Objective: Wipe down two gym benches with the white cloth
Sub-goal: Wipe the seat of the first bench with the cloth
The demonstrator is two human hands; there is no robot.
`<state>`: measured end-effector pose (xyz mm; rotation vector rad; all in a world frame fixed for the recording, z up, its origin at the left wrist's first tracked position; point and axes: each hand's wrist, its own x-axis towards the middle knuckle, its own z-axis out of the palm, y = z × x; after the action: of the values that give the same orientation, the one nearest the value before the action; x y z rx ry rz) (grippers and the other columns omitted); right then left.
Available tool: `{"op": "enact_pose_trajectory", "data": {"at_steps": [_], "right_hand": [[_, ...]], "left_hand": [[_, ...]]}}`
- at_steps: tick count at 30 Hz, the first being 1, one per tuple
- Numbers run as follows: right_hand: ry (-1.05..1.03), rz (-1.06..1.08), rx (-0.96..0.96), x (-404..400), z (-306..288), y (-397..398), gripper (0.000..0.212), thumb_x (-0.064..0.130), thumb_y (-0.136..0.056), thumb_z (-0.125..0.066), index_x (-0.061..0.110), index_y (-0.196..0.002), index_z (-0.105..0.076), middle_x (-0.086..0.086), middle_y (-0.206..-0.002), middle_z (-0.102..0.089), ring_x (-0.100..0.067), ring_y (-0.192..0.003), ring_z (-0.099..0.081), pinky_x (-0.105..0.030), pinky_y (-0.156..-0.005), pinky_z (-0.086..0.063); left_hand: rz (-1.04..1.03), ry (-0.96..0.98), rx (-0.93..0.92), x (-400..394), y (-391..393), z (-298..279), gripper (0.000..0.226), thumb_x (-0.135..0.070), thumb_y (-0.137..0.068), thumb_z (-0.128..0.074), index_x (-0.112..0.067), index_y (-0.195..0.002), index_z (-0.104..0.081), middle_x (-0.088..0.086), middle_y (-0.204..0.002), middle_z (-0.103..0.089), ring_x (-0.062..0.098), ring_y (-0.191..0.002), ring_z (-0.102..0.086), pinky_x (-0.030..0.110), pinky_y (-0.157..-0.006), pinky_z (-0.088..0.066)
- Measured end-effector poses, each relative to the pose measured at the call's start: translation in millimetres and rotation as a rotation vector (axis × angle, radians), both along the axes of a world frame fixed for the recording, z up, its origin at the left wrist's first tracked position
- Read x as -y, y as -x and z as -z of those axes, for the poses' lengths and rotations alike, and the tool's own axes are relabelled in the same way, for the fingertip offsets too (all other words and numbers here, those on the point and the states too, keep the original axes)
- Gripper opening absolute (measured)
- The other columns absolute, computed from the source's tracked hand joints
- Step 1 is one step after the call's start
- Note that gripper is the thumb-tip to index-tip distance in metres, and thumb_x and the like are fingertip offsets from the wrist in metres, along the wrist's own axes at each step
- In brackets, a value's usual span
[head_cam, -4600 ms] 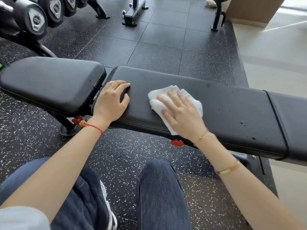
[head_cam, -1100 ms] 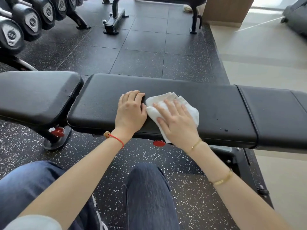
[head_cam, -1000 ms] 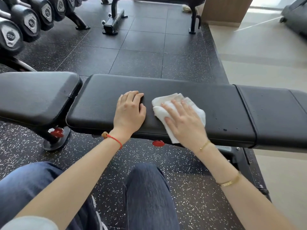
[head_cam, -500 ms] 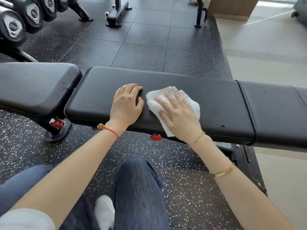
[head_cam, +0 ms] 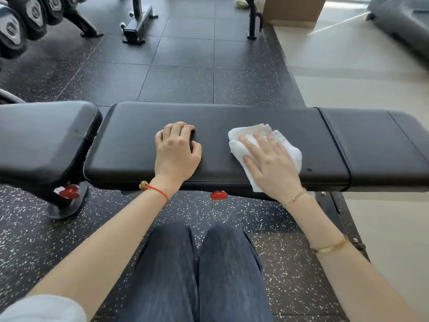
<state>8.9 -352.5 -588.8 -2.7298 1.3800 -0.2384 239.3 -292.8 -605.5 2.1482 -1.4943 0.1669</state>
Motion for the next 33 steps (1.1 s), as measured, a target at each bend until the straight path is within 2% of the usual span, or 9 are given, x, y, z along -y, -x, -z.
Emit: {"op": "enact_pose_trajectory", "data": {"at_steps": [2,6,9,11,14,18,21,28,33], "right_hand": [[-0.008,0.030,0.049,-9,3,20,0.049,0.046,-0.102,-0.029,0.037,-0.150,-0.031,-0.003,-0.158,-0.030,-0.030,-0.148,-0.022,-0.043,-0.122,-0.015],[0.034,0.361,0.068,13,5,72,0.047,0.040,-0.103,-0.036,0.032,-0.149,-0.036,-0.006,-0.157,-0.033,-0.033,-0.146,-0.024,-0.040,-0.123,-0.009],[-0.001,0.482,0.052,22,3,76,0.047,0.039,-0.103,-0.035,0.033,-0.150,-0.033,-0.007,-0.157,-0.031,-0.034,-0.147,-0.021,-0.043,-0.122,-0.007],[-0.008,0.455,0.034,14,3,57,0.047,0.040,-0.103,-0.034,0.035,-0.150,-0.031,-0.005,-0.158,-0.029,-0.033,-0.148,-0.018,-0.044,-0.122,-0.007],[-0.014,0.286,0.019,-7,8,23,0.048,0.041,-0.103,-0.032,0.037,-0.151,-0.028,-0.001,-0.160,-0.025,-0.030,-0.150,-0.012,-0.043,-0.123,-0.004],[-0.070,0.198,0.044,-11,2,15,0.048,0.046,-0.103,-0.030,0.044,-0.150,-0.025,0.003,-0.161,-0.023,-0.025,-0.152,-0.008,-0.041,-0.124,-0.003],[-0.061,0.175,0.053,-9,-1,19,0.048,0.046,-0.103,-0.031,0.042,-0.150,-0.027,0.003,-0.161,-0.024,-0.024,-0.152,-0.007,-0.038,-0.124,-0.001],[0.005,0.090,0.054,8,2,34,0.047,0.044,-0.103,-0.033,0.039,-0.150,-0.031,0.000,-0.159,-0.029,-0.026,-0.151,-0.015,-0.041,-0.124,-0.006],[-0.018,0.212,-0.033,71,0,64,0.049,0.043,-0.104,-0.027,0.037,-0.152,-0.025,-0.001,-0.161,-0.023,-0.025,-0.151,-0.012,-0.042,-0.123,-0.003]], "left_hand": [[0.011,0.005,-0.007,-1,-1,1,0.035,-0.025,-0.087,-0.049,-0.016,-0.120,-0.060,0.003,-0.127,-0.058,0.027,-0.124,-0.047,0.041,-0.109,-0.029],[0.042,0.000,-0.013,-2,-3,0,0.038,-0.025,-0.089,-0.048,-0.014,-0.123,-0.060,0.006,-0.129,-0.057,0.028,-0.125,-0.046,0.043,-0.110,-0.028],[0.052,-0.019,-0.003,-2,-1,0,0.038,-0.024,-0.089,-0.046,-0.011,-0.123,-0.059,0.009,-0.129,-0.056,0.031,-0.125,-0.045,0.045,-0.110,-0.028],[0.039,-0.050,0.010,-1,1,0,0.039,-0.023,-0.090,-0.045,-0.009,-0.125,-0.057,0.010,-0.130,-0.054,0.033,-0.125,-0.044,0.047,-0.112,-0.028],[0.035,-0.079,0.018,-1,3,-1,0.040,-0.022,-0.090,-0.044,-0.009,-0.127,-0.056,0.012,-0.132,-0.052,0.034,-0.127,-0.042,0.049,-0.114,-0.027],[0.052,-0.089,0.016,-3,-2,2,0.042,-0.024,-0.092,-0.046,-0.010,-0.131,-0.055,0.010,-0.137,-0.051,0.032,-0.131,-0.040,0.049,-0.115,-0.026],[0.053,-0.108,0.018,-2,-1,0,0.043,-0.023,-0.093,-0.046,-0.010,-0.133,-0.055,0.012,-0.138,-0.050,0.033,-0.132,-0.040,0.049,-0.115,-0.025],[0.054,-0.069,-0.016,7,21,-8,0.036,-0.020,-0.094,-0.046,-0.015,-0.126,-0.061,0.006,-0.134,-0.056,0.029,-0.131,-0.042,0.048,-0.114,-0.026],[0.061,-0.063,-0.061,33,79,-14,0.040,-0.024,-0.095,-0.044,-0.017,-0.131,-0.057,0.002,-0.137,-0.054,0.025,-0.134,-0.039,0.046,-0.116,-0.023]]}}
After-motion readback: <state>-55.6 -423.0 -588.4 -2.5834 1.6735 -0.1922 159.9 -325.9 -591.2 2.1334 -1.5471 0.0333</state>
